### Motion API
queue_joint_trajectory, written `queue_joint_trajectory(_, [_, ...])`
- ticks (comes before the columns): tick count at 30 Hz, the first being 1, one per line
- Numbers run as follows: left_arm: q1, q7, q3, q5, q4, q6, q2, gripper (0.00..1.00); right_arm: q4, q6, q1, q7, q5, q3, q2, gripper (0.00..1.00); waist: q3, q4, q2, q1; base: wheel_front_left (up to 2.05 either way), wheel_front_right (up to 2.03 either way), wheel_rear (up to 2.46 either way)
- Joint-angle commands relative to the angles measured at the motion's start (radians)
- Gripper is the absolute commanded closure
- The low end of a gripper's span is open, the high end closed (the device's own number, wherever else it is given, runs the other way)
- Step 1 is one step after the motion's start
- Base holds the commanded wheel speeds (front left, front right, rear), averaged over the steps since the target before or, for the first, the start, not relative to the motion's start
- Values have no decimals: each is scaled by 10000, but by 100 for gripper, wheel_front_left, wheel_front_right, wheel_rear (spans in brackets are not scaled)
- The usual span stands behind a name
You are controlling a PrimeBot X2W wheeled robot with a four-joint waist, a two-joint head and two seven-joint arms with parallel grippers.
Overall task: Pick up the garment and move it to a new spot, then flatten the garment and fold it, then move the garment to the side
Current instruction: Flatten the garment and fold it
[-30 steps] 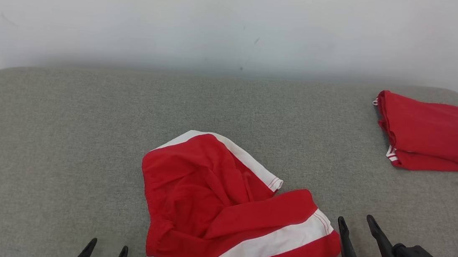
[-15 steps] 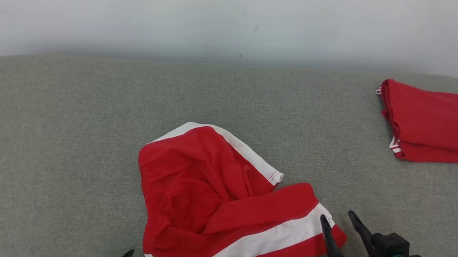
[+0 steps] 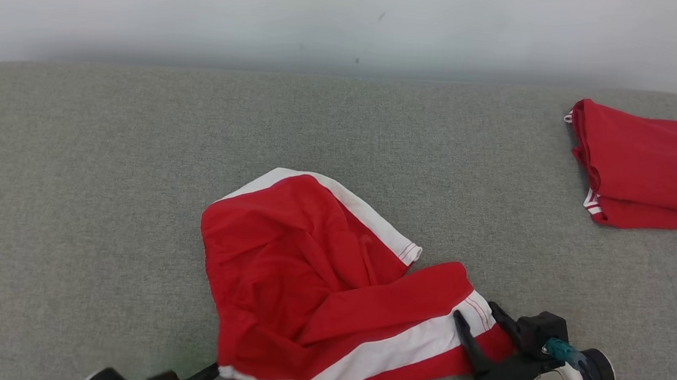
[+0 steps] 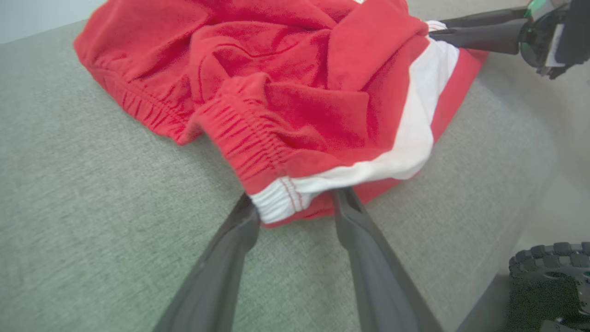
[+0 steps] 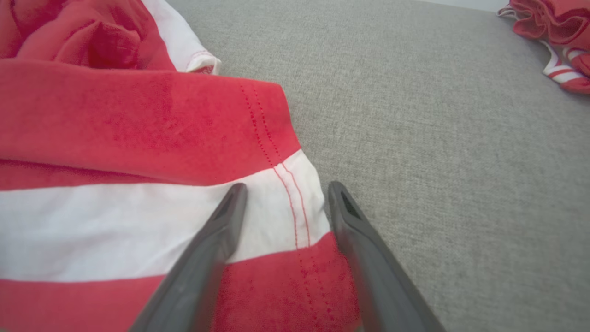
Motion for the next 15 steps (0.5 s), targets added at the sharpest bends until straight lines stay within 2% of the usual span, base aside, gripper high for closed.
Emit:
queue_joint_trajectory(1, [-233, -31, 37, 0, -104, 14, 38, 100, 138, -29, -44, 5, 99, 89, 45, 100, 15, 6, -1, -1, 0, 0, 0])
queue_joint_trajectory(3, [-158, -30, 184, -257, -167, 17, -6, 100, 267, -29, -147, -160, 211, 197, 67, 100, 5, 21, -1, -1, 0, 0, 0])
queue_joint_trajectory(9, [438, -30, 655, -90, -403, 16, -106, 100, 430, -29, -59, -487, 519, 232, -80, 100, -197, 110, -1, -1, 0, 0, 0])
queue_joint_trajectory(15, [998, -30, 1360, -42, -964, 16, -324, 100, -793, -29, 461, -563, 599, -278, -227, 100, -379, 194, -1, -1, 0, 0, 0])
